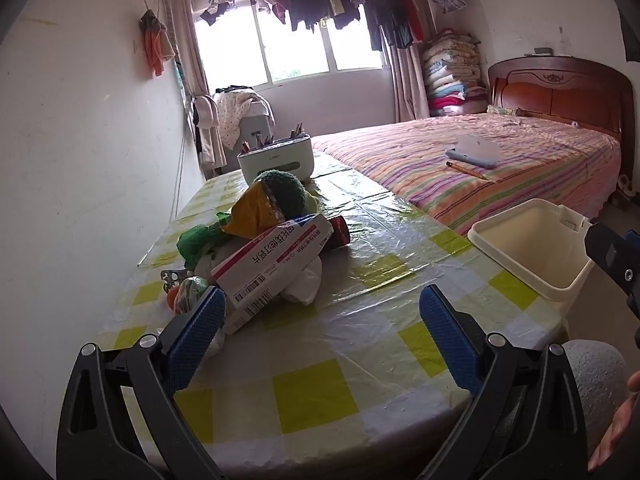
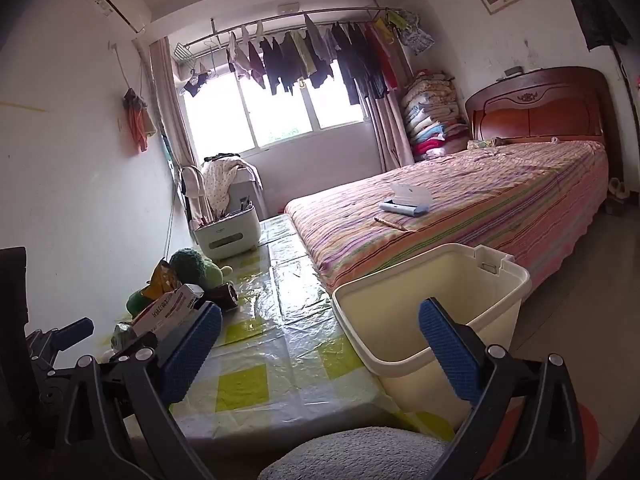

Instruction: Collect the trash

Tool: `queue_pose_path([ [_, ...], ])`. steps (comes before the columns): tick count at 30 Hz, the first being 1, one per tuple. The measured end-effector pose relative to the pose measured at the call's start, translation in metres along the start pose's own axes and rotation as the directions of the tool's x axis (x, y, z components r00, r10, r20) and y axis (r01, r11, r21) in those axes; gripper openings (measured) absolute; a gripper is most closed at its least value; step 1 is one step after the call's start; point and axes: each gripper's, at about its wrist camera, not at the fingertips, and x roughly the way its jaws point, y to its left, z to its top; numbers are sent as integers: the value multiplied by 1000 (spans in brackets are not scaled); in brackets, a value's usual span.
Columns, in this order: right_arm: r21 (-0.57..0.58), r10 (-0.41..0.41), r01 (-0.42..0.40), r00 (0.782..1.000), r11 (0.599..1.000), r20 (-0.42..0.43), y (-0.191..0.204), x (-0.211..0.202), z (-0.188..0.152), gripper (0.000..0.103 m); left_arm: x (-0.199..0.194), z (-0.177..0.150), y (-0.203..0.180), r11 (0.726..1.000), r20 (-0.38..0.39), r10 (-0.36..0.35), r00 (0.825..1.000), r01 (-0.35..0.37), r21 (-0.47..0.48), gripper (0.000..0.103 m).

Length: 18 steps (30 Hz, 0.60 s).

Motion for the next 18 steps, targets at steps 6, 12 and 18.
queue_pose_path([
  [6, 21, -33, 33, 999, 999, -8, 8, 35, -10, 96, 11, -3, 1, 1000, -17, 3, 1000, -3, -6, 96],
  [12, 20, -40, 41, 999, 999, -14, 9, 38, -12, 96, 15, -6, 12, 998, -43, -26, 999, 23, -58, 96],
  [18, 13, -65, 64, 998, 998, 13, 12, 33, -13, 96, 14, -8, 20, 995, -35, -32, 999, 29, -91, 96],
])
